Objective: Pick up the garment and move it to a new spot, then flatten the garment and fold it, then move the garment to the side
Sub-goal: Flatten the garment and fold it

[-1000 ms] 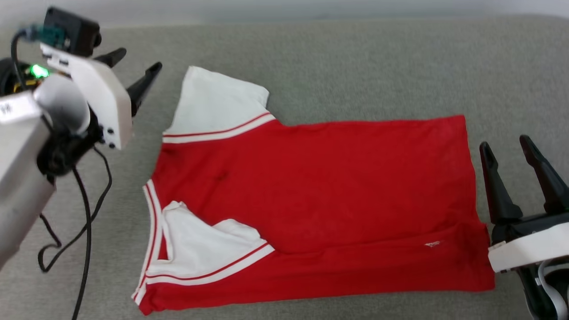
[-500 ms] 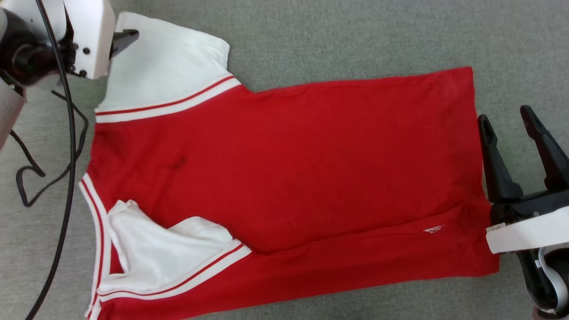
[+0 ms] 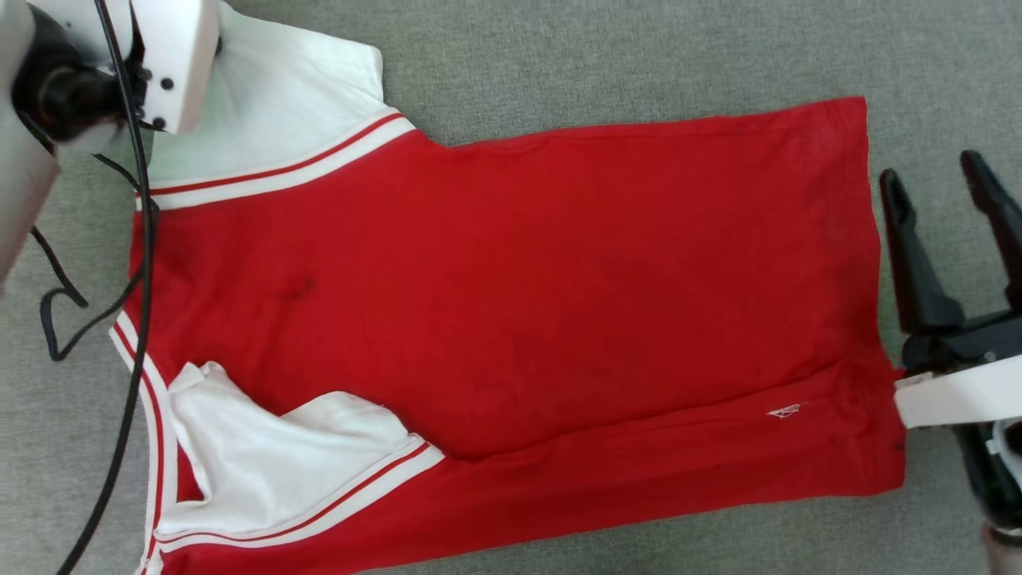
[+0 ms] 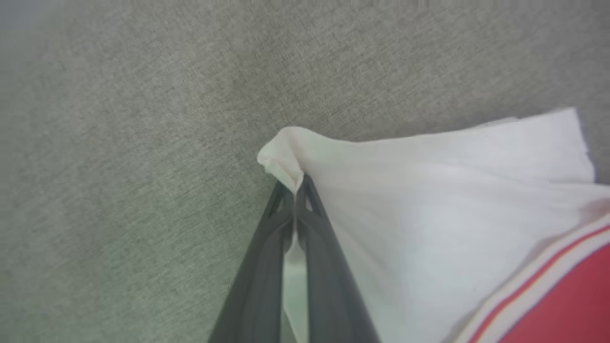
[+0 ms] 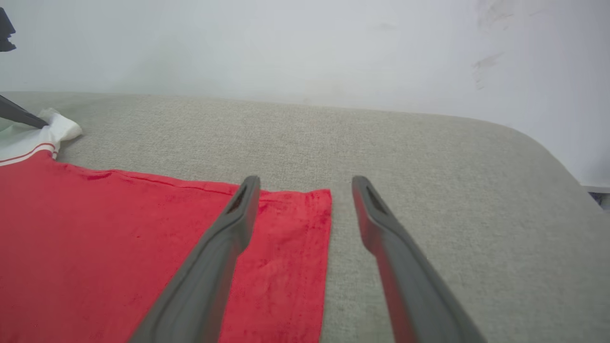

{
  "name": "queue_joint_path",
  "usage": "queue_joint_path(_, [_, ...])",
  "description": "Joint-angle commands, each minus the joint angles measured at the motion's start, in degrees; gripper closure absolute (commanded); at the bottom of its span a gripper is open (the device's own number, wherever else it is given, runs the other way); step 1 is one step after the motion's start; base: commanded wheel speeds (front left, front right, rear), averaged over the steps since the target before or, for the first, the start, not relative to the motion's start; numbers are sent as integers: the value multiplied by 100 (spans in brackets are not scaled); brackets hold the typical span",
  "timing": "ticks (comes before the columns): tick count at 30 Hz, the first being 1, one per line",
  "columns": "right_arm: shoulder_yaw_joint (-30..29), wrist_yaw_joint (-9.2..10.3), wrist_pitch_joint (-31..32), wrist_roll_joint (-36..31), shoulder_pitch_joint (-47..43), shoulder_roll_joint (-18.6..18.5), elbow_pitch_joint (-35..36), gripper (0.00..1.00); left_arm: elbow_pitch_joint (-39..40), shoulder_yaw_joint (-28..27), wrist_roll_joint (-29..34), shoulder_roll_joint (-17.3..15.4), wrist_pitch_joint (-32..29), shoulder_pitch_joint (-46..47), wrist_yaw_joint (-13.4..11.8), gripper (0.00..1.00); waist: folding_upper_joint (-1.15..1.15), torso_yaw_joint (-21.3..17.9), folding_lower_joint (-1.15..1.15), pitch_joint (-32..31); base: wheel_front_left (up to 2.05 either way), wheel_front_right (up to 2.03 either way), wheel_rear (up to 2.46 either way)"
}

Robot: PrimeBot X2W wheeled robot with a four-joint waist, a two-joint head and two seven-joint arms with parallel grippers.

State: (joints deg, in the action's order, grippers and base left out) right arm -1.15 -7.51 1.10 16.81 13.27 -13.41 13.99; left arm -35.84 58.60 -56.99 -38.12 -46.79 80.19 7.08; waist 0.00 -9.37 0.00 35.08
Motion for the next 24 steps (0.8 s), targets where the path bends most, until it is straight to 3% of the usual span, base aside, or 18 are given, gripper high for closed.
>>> queue_joint_path(1, [-34,5,20,32,116,-66,10,0,-113,116,-8,9,-23,-346,19,100,0,35,0,-72,0,0,0])
queue_joint_path(6, [-26,5,619,112,302,-612,-21,0,-105,9,-71,198,509,-334,27,100,0,203,0,-393,0,0,0])
queue_joint_path(16, [712,5,3453,1390,1434,-2184,-683,0,473,375,-140,327,1081,-451,32,100,0,591,0,-754,0,0,0])
queue_joint_path(20, [1072,5,4370,1753,1980,-2507,-1032,0,752,528,-160,296,1261,-359,33,100,0,742,0,-747,0,0,0])
queue_joint_path(24, [1386,5,4907,1820,2448,-2641,-1443,0,971,674,-139,289,1411,-239,33,100,0,888,0,-699,0,0,0])
